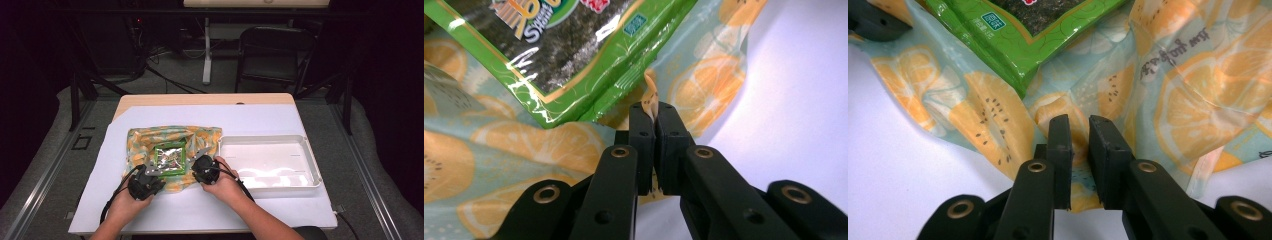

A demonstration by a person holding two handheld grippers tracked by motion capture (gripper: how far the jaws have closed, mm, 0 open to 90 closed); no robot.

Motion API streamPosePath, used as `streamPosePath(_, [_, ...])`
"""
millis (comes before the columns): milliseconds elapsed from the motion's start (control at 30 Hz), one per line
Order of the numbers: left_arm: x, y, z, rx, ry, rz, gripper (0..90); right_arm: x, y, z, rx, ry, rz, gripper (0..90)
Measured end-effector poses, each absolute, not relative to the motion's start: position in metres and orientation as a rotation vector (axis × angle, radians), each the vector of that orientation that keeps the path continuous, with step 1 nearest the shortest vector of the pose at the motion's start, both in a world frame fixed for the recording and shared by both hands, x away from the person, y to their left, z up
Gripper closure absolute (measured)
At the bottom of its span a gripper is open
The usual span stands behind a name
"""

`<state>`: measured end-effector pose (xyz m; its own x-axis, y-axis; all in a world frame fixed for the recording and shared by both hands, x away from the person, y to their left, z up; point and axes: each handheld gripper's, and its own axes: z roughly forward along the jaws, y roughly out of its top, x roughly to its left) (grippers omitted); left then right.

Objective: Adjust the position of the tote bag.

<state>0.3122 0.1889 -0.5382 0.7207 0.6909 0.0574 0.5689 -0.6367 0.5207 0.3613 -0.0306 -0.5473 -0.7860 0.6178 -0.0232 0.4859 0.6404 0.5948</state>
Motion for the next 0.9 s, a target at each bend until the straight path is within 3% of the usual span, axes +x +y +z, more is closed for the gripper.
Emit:
streamPosePath(367, [0.311,0.186,-0.542,2.468,0.955,0.371,86.6,0.361,-0.03,-0.547,0.906,2.635,0.866,77.3])
streamPosePath(733, [0.311,0.186,-0.537,2.432,0.974,0.351,79.1,0.359,-0.036,-0.535,0.973,2.588,0.999,66.0])
streamPosePath(900, [0.308,0.187,-0.53,2.394,0.977,0.318,70.9,0.357,-0.039,-0.525,0.995,2.565,1.061,61.8])
